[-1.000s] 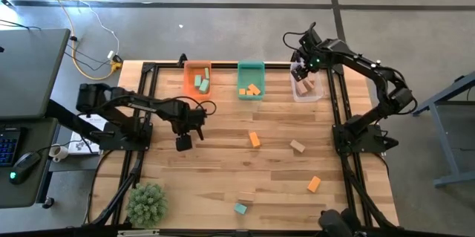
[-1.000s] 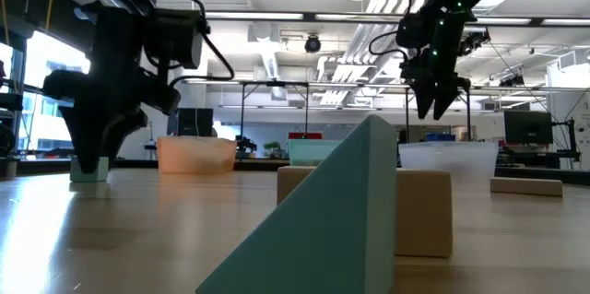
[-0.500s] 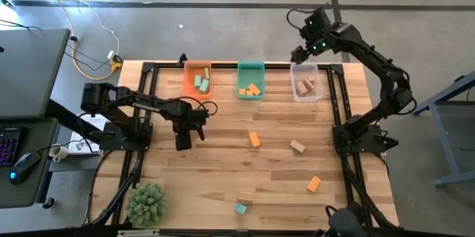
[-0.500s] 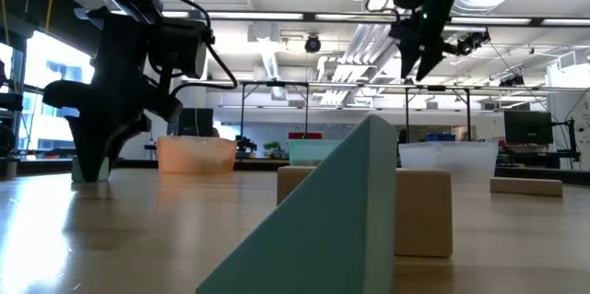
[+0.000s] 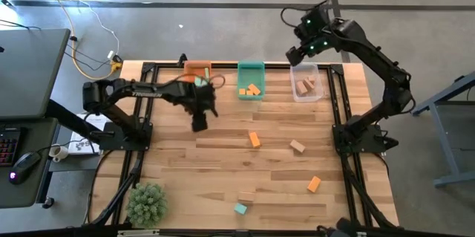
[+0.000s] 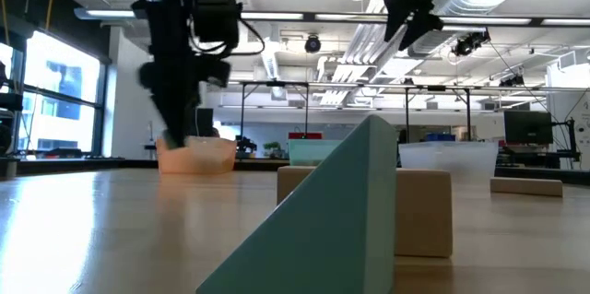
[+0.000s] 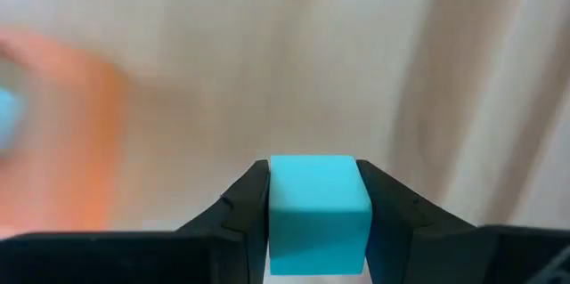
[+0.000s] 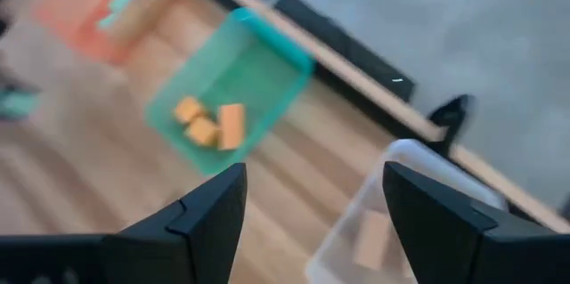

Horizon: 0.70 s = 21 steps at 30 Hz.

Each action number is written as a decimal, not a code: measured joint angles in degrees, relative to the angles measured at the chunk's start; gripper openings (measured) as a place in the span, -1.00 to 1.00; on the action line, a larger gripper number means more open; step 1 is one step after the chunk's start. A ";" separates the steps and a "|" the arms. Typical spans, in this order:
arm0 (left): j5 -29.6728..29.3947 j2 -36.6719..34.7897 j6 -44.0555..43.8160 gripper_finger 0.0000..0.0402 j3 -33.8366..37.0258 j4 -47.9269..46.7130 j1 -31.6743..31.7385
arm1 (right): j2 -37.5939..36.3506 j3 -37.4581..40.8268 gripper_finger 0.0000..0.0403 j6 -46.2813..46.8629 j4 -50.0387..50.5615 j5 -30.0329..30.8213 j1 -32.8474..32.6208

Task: Sort & place blocks by color
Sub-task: Put the light blue block into the orange bin

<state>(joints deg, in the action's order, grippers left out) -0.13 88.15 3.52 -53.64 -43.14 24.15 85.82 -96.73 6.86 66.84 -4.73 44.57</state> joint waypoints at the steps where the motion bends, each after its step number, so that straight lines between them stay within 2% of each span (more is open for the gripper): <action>1: -0.36 -0.02 0.17 -0.47 -0.87 1.00 1.24 | 0.00 0.00 0.24 0.49 0.30 -0.38 -0.87; 5: -0.53 -0.04 1.18 -0.47 -3.83 6.01 7.19 | 0.00 0.00 0.24 1.32 0.73 -0.67 -5.19; 11: -0.96 -0.08 0.51 -0.47 -6.00 11.97 15.22 | 0.00 0.02 0.24 7.33 0.69 -0.62 -10.80; 21: -3.11 1.43 -3.33 -0.46 -6.06 13.36 23.31 | 0.02 0.04 0.24 15.60 0.69 4.85 -18.58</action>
<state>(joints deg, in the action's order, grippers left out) -3.25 89.59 0.19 -59.70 -29.77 47.46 85.84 -96.68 22.46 67.53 0.12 26.00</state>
